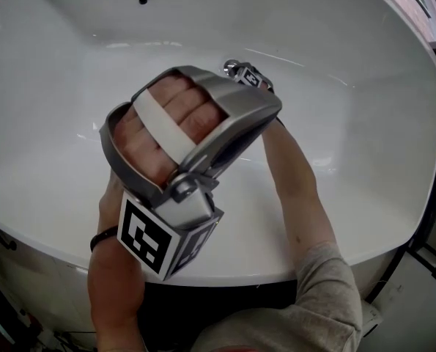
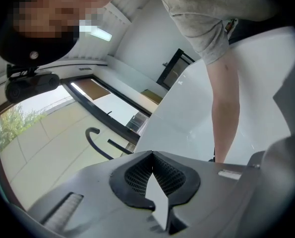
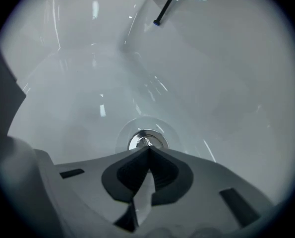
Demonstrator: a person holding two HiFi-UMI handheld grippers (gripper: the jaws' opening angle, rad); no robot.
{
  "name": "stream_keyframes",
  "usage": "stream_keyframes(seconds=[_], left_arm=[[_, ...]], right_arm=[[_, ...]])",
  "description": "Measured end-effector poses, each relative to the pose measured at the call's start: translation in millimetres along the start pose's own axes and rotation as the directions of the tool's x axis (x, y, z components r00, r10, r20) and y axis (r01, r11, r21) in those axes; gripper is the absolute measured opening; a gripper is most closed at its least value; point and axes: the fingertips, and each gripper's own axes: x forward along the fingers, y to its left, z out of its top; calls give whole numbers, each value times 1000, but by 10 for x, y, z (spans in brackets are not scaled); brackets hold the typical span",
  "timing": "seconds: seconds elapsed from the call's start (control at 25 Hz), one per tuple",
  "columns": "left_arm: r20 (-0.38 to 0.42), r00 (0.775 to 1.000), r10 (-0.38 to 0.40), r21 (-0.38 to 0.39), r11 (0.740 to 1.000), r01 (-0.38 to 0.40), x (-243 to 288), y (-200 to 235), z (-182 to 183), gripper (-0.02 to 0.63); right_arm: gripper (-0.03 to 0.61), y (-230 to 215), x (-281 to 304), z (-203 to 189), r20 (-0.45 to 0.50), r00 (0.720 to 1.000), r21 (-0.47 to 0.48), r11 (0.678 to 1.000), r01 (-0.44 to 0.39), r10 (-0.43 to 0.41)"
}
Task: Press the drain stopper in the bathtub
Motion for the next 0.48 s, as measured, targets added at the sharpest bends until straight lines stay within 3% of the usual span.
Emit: stream_keyframes(seconds=[0.12,0.2,0.32,0.48], left_arm=[[-1,1000,-14,28,1000,14,4,-90,-4,8],[-36,999,-35,36,999,36,27,-208,-128,8],[-63,998,-6,20,1000,7,26,-145,-272,8],[-65,998,15,-6,1000,-16,30,-108,-422,8]], right_arm=[[3,5,79,-13,-37,998,-4,999,-51,51],[5,-111,-51,-8,-35,993,70,991,-113,115],[2,-551,-622,181,103,993,160,985,-66,50],[2,-895,-1982,422,340,941,244,966,-82,-6]])
